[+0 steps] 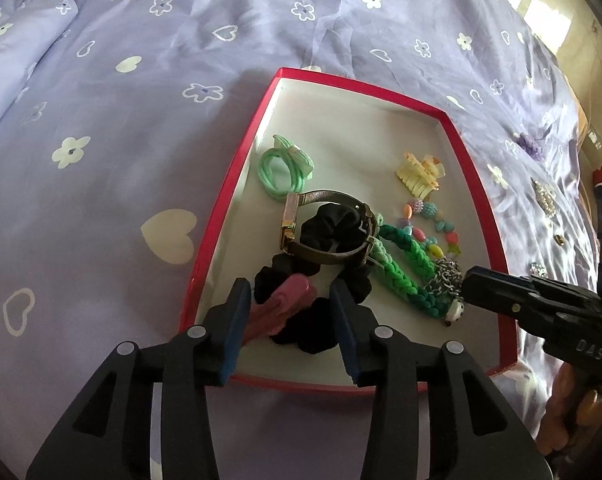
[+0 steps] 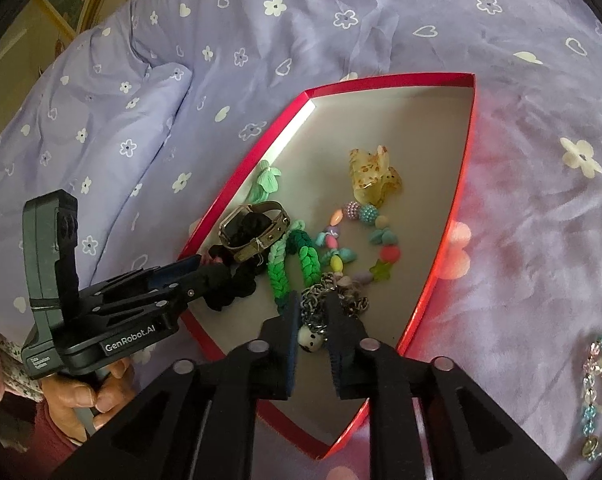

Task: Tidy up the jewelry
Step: 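Open both tools to drop the red clip and silver chain into the box, then move both open tools back toward the crystal bracelet and lilac bow, then grasp the crystal beaded bracelet with the left tool while the right tool grasps the lilac bow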

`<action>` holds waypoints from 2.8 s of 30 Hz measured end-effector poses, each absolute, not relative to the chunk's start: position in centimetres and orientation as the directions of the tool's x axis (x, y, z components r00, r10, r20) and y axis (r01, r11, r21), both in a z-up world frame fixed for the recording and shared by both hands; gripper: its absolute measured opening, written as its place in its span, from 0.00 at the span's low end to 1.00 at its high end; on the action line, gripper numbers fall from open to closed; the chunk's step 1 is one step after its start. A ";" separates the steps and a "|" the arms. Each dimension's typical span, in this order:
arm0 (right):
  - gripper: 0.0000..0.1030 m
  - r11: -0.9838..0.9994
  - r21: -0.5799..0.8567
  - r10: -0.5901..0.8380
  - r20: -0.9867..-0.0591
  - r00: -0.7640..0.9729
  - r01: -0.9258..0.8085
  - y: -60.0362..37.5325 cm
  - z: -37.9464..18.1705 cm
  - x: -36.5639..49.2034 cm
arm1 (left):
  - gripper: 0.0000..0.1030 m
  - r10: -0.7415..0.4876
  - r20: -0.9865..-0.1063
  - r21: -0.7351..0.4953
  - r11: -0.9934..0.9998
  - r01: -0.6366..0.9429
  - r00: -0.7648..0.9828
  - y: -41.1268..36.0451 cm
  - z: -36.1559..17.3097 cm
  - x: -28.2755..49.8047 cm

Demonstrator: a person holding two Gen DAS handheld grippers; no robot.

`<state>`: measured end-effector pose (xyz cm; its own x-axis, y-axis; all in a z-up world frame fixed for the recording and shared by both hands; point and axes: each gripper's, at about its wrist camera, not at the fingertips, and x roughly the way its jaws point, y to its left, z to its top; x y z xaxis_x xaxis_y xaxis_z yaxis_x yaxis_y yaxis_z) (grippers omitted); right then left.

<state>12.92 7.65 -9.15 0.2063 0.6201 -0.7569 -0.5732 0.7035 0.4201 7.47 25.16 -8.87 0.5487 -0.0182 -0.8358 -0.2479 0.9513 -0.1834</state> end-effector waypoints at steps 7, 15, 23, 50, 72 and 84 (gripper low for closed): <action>0.34 0.699 0.432 0.643 -0.730 0.234 -0.570 6.4 -7.6 12.1 | 0.40 -0.010 -0.840 -0.171 0.954 -0.246 0.542 24.7 -8.6 7.2; 0.38 0.714 0.441 0.652 -0.702 0.287 -0.545 3.3 -5.8 11.0 | 0.45 -0.013 -0.822 -0.183 0.953 -0.242 0.570 23.8 -6.8 6.2; 0.42 0.760 0.415 0.620 -0.693 0.368 -0.499 -2.0 -4.4 9.8 | 0.48 -0.048 -0.793 -0.210 0.957 -0.200 0.607 21.0 -4.5 5.3; 0.47 0.899 0.307 0.432 -0.749 0.503 -0.314 -14.3 -6.6 6.1 | 0.54 -0.194 -0.808 -0.224 0.975 0.014 0.557 8.6 -4.3 5.4; 0.12 0.889 0.397 0.451 -0.680 0.578 -0.226 -19.4 -5.8 8.0 | 0.56 -0.284 -0.852 -0.244 0.959 0.145 0.441 -1.5 -8.2 14.4; 0.12 0.870 0.436 0.484 -0.662 0.572 -0.231 -19.4 -5.8 7.9 | 0.06 -0.286 -0.828 -0.245 0.958 0.147 0.483 -0.3 -7.3 13.7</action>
